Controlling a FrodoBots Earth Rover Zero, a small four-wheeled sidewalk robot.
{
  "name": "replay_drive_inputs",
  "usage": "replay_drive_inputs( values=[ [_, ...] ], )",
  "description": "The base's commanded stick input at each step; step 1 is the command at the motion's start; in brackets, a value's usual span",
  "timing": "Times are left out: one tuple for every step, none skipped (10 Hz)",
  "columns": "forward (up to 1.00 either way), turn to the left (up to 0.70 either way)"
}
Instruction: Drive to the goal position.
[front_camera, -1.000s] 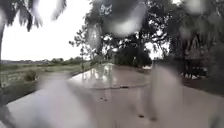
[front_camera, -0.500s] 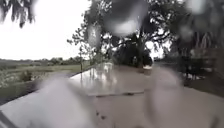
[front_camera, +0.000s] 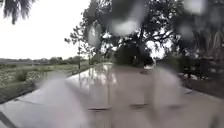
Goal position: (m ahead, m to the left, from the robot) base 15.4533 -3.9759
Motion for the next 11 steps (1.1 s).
replay_drive_inputs(
  values=[
    [0.85, 0.0],
    [0.85, 0.0],
    [0.85, 0.0],
    [0.85, 0.0],
    [0.85, 0.0],
    [0.85, 0.0],
    [0.85, 0.0],
    [0.85, 0.0],
    [0.85, 0.0],
    [0.85, 0.0],
    [0.85, 0.0]
  ],
)
